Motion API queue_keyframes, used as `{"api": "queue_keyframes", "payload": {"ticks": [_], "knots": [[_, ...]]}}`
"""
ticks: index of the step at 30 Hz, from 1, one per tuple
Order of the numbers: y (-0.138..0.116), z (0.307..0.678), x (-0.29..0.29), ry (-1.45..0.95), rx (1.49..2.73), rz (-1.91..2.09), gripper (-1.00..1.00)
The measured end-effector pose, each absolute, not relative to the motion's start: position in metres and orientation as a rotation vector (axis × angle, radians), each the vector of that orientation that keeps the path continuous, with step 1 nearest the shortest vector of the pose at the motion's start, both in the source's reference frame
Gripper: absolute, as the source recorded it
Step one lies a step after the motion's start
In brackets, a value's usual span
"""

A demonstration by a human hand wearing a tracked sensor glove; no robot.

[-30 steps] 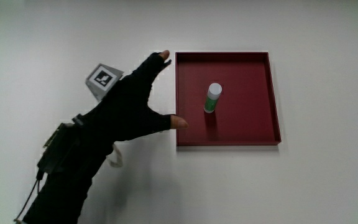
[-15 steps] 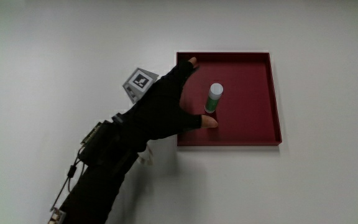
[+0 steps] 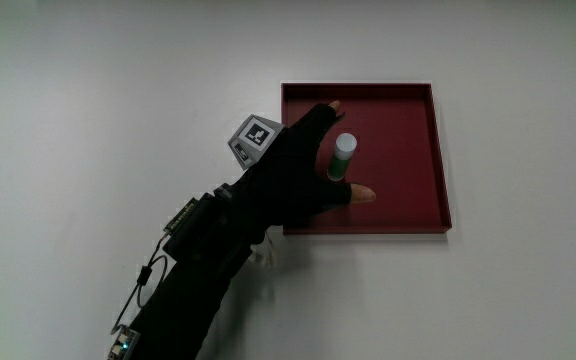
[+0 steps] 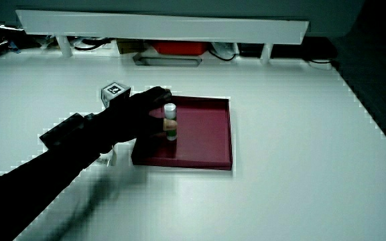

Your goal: Pick glue stick

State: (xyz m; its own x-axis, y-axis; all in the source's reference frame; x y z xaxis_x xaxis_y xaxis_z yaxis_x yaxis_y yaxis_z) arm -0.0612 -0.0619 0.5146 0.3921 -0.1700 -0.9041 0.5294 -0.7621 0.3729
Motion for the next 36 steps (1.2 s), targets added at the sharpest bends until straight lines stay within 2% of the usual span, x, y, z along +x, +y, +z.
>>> {"api": "queue_keyframes", "payload": {"ticks": [12, 24, 27, 28, 32, 34, 35, 36], "knots": [[-0.058, 0.522, -0.071, 0.206, 2.165, -1.536, 0.31], [-0.055, 0.524, -0.074, 0.069, 2.178, -1.552, 0.64], [-0.055, 0.535, -0.077, 0.050, 2.201, -1.529, 0.72], [-0.055, 0.526, -0.075, 0.058, 2.193, -1.560, 0.75], [-0.055, 0.536, -0.077, 0.059, 2.191, -1.549, 0.86], [-0.054, 0.527, -0.075, 0.054, 2.190, -1.572, 0.92], [-0.054, 0.537, -0.076, 0.055, 2.190, -1.543, 0.94], [-0.054, 0.527, -0.074, 0.065, 2.195, -1.574, 0.97]]}}
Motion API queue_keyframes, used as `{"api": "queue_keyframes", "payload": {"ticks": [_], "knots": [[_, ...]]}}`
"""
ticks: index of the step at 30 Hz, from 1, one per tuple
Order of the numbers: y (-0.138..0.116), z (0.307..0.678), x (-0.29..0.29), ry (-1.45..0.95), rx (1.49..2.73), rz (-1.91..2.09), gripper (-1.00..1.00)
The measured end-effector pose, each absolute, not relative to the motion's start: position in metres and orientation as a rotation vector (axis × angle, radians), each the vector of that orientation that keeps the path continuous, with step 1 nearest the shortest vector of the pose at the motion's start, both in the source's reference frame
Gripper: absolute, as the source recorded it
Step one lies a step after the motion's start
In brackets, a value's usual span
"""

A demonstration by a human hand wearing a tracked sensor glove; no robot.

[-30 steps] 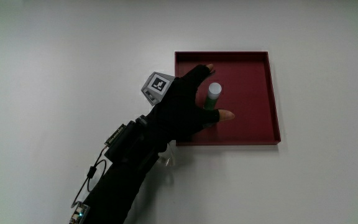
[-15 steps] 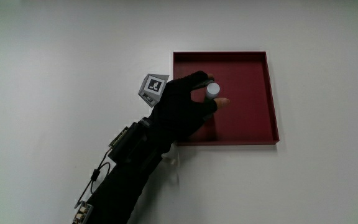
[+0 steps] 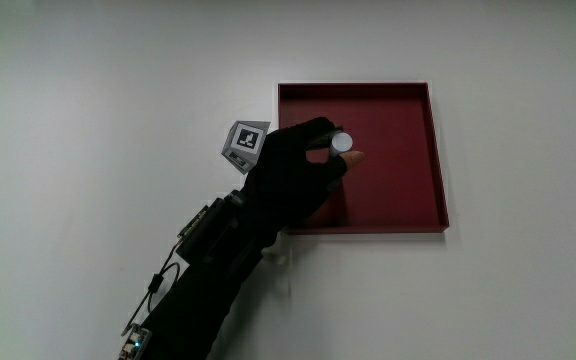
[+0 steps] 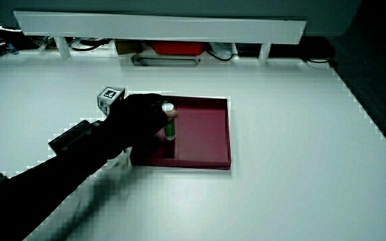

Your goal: Pick glue stick

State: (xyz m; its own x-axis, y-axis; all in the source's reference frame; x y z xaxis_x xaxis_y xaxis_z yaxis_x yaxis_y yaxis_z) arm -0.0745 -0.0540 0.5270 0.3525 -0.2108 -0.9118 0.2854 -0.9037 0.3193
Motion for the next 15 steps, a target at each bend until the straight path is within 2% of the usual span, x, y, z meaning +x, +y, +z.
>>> {"api": "queue_keyframes", "payload": {"ticks": [6, 15], "knots": [[-0.052, 0.527, -0.077, 0.083, 2.180, -1.611, 1.00], [-0.055, 0.499, -0.082, 0.131, 2.189, -1.628, 1.00]]}}
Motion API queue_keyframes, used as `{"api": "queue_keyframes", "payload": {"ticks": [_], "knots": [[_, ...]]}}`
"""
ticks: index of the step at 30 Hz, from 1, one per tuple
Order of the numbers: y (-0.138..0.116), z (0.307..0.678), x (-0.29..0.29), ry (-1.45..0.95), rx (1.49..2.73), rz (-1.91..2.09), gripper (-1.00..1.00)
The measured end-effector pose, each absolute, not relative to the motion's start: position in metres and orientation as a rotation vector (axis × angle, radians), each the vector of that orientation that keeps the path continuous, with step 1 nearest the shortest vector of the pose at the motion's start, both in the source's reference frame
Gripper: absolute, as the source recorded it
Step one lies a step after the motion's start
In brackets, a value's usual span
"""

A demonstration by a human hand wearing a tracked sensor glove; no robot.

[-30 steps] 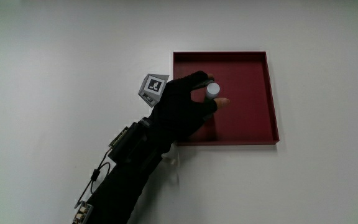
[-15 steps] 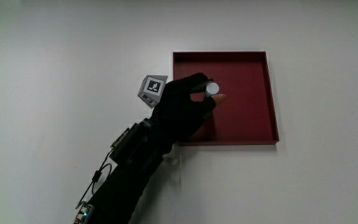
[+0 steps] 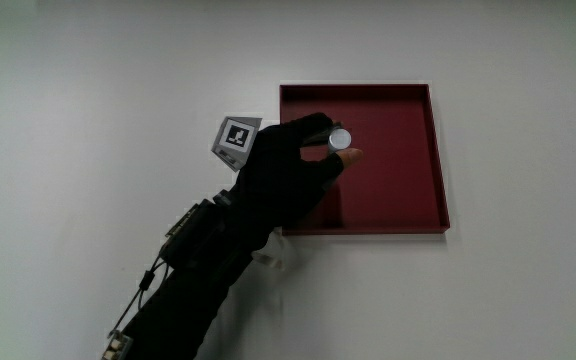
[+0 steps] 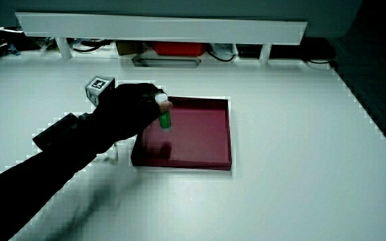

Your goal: Pick glue stick

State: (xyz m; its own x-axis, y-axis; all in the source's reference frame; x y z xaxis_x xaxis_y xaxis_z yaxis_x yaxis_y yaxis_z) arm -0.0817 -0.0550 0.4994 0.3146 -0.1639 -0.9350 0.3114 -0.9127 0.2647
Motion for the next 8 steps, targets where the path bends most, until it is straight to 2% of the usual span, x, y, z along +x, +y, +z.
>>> {"api": "queue_keyframes", "payload": {"ticks": [3, 5, 8], "knots": [[-0.055, 0.484, -0.089, 0.136, 2.146, -1.691, 1.00], [-0.056, 0.477, -0.097, 0.146, 2.196, -1.686, 1.00], [-0.054, 0.460, -0.109, 0.129, 2.167, -1.747, 1.00]]}}
